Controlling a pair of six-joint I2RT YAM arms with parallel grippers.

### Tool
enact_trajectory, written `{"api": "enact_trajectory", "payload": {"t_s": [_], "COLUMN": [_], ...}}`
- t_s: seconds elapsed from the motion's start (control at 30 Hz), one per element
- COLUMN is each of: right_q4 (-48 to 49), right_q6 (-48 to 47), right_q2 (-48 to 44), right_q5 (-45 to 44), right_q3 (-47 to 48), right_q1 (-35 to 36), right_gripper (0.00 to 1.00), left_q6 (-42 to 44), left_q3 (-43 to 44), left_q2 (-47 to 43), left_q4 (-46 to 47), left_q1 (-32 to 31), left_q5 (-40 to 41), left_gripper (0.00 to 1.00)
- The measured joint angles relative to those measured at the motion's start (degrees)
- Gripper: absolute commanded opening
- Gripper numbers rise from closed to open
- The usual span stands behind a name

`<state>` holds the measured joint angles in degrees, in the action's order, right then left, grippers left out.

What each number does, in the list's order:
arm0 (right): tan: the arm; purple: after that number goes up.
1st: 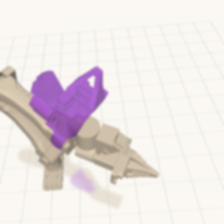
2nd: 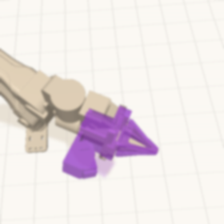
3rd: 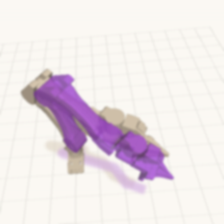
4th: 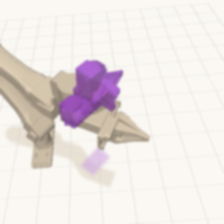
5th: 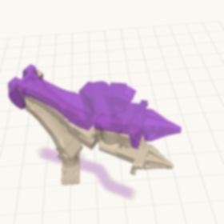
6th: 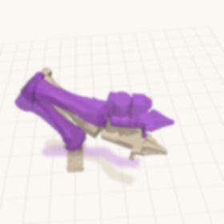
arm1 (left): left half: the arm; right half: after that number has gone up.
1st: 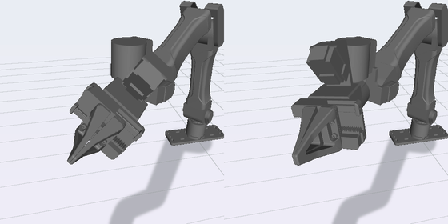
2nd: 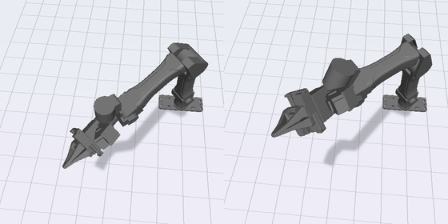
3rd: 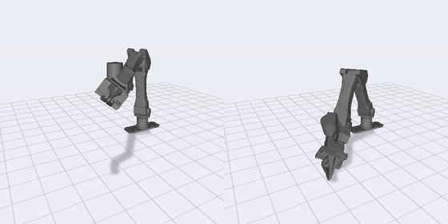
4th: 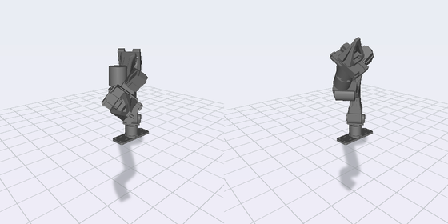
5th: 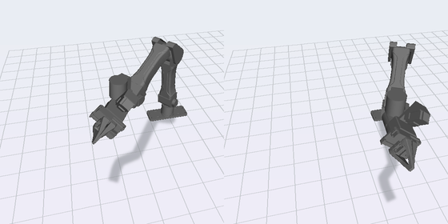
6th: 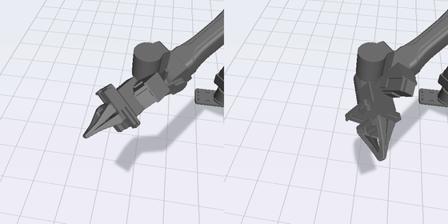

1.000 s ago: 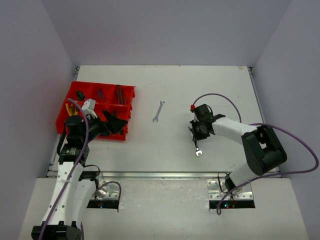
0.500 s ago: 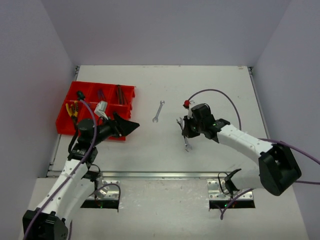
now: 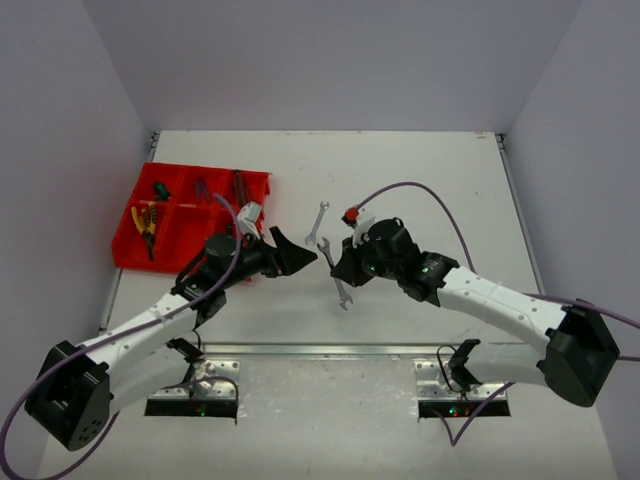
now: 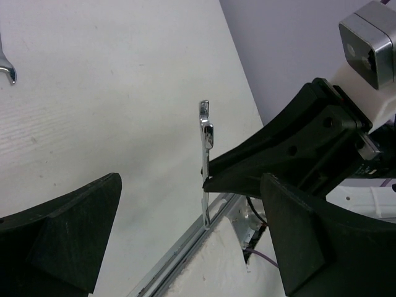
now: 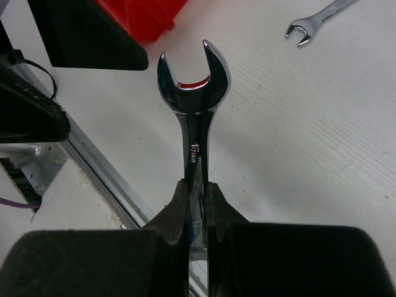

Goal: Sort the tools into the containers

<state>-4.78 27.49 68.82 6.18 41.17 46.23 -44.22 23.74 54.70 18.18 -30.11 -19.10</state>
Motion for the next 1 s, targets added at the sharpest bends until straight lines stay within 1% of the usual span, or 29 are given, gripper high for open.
{"api": "enact_trajectory", "payload": {"t_s": [0.13,0.2,0.3,0.37,0.4,0.43,0.47,0.5,0.53,0.57,0.6,0.63,0.67,0.73,0.77,0.8,0.87,0.9,0.93,1.0], "right_q4": [0.2,0.7,1.8,2.3,2.4,2.5,2.6,2.7,2.8,2.9,3.0,3.1,3.2,3.4,3.5,3.4,3.0,2.1,1.2,-1.5], "right_q6": [0.5,0.8,1.2,1.3,1.3,1.3,1.4,1.4,1.5,1.5,1.6,1.7,1.8,1.9,2.1,2.4,2.6,2.8,2.8,2.9], "right_q2": [-0.7,-1.0,-1.3,-1.4,-1.4,-1.4,-1.4,-1.4,-1.4,-1.4,-1.5,-1.5,-1.6,-2.1,-2.5,-2.9,-4.1,-4.7,-5.4,-6.4], "right_q5": [0.8,1.4,2.0,2.2,2.3,2.5,2.8,3.0,3.2,3.4,3.4,3.3,3.3,3.1,2.8,2.3,0.1,-1.7,-3.6,-8.0], "right_q3": [0.0,0.0,0.0,0.1,0.3,0.5,0.7,0.9,1.2,1.3,1.4,1.4,1.4,1.4,1.4,1.4,1.4,1.4,1.4,1.6], "right_q1": [1.0,1.3,1.8,2.0,2.1,2.2,2.2,2.3,2.3,2.3,2.3,2.3,2.3,2.3,2.3,2.3,2.3,2.3,2.4,2.4], "right_gripper": [0.0,0.0,0.0,0.0,0.0,0.0,0.0,0.0,0.0,0.0,0.0,0.04,0.17,0.45,0.64,0.91,0.93,0.97,0.99,0.99], "left_q6": [-0.4,-0.8,-1.2,-1.4,-1.5,-1.6,-1.8,-1.9,-1.9,-2.0,-2.2,-2.4,-2.4,-2.2,-1.9,-0.9,2.0,4.0,5.2,7.6], "left_q3": [1.5,2.1,2.8,3.4,3.6,3.7,3.9,4.1,4.2,4.3,4.5,4.7,5.0,5.7,6.4,7.7,11.3,13.1,14.9,18.5], "left_q2": [2.5,3.9,6.2,7.9,8.6,9.2,9.8,10.3,10.7,11.0,11.2,11.2,11.2,11.3,11.3,11.3,11.3,11.3,11.3,11.3], "left_q4": [1.9,3.1,4.6,5.4,5.8,6.1,6.2,6.4,6.5,6.8,7.1,7.3,7.3,6.7,5.7,3.7,-1.8,-5.9,-7.7,-13.3], "left_q1": [-1.9,-2.7,-4.2,-5.5,-6.1,-6.7,-7.1,-7.3,-7.4,-7.5,-7.5,-7.5,-7.5,-7.7,-7.7,-7.7,-7.8,-7.2,-6.6,-2.4], "left_q5": [2.4,2.9,3.5,3.7,3.7,3.8,3.8,3.9,3.9,4.0,3.9,4.0,4.1,4.5,5.2,6.7,11.4,15.6,18.0,22.1], "left_gripper": [0.83,0.75,0.72,0.67,0.61,0.53,0.38,0.21,0.07,0.02,0.0,0.0,0.0,0.0,0.0,0.0,0.0,0.0,0.0,0.0]}}
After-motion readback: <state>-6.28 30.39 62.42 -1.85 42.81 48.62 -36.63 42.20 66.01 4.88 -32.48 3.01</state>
